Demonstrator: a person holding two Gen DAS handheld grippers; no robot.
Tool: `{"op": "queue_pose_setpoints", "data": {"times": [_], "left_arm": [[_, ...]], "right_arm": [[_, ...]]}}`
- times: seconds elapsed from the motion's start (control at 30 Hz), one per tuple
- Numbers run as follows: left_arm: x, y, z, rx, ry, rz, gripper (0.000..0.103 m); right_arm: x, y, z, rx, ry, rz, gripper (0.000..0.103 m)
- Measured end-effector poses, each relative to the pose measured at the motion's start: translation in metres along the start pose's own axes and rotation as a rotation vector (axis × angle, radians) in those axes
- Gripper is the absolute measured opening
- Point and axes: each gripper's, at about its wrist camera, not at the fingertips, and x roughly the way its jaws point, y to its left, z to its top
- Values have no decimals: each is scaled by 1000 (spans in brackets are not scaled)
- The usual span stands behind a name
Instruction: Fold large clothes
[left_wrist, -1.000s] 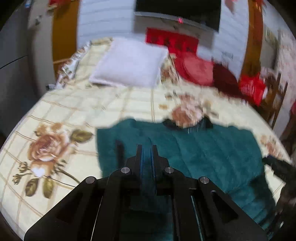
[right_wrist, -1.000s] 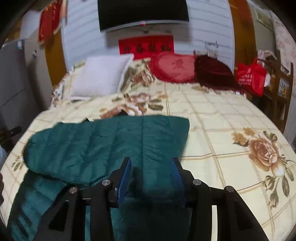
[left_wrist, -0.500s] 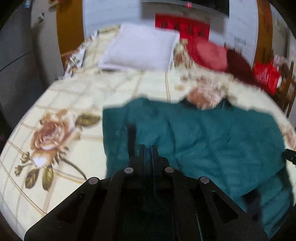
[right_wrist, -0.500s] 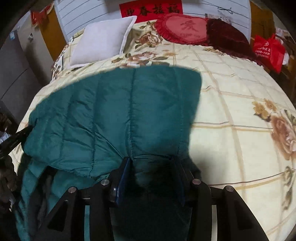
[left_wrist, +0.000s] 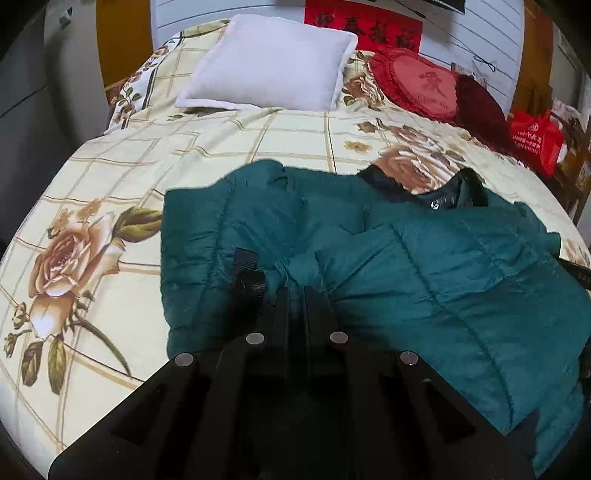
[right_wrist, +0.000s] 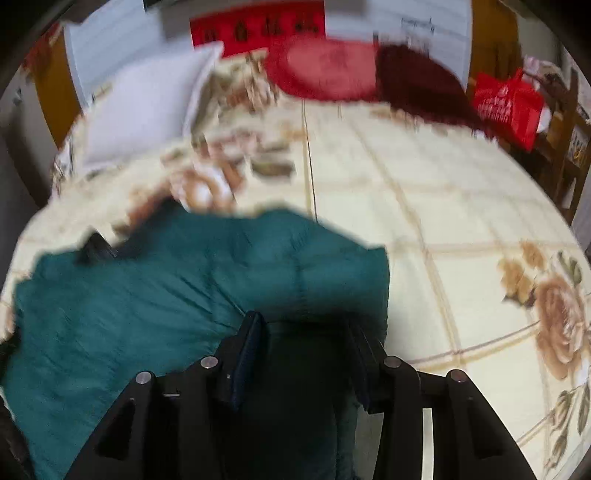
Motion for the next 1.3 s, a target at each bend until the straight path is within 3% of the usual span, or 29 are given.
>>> {"op": "queue_pose_setpoints", "data": {"times": [0.17,0.23,0.3,0.4,0.5,0.6,0.73,0.87,1.1,1.2,1.3], "left_arm": [[-6,-2,5,13,2,16,5],[-24,4,9,-8,-35,4,5],[-44,8,11,-27,-90,-12,5],[-66,3,8,-29,-129,-50,5],[-66,-12,-4,-5,-88,-94,5],[-43,-32,-16,72,-12,-49,5],[-28,-28,-23,47,0,-55,6],[-22,-27,-29,49,0,-73,6],[-26,-39,-26,118,10,-5,5],[-46,-27,-20,61,3,-49,5],[-62,-15,-21,26,-43,-72,5]], "right_arm": [[3,-17,-3,6,11,22,45],[-7,-20,1,43,29,1,45],[-32,-11,2,33,-34,-31,45],[-68,22,-3,-20,-139,23,45],[-87,70,-17,-84,-165,95,45],[-82,102,-32,-85,-130,157,45],[-51,125,-52,-118,-58,120,47],[-36,120,-68,-134,-72,136,48],[-27,119,-61,-135,-55,143,48],[-45,112,-55,-89,-52,146,48],[-86,87,-56,-27,-178,132,48]]}}
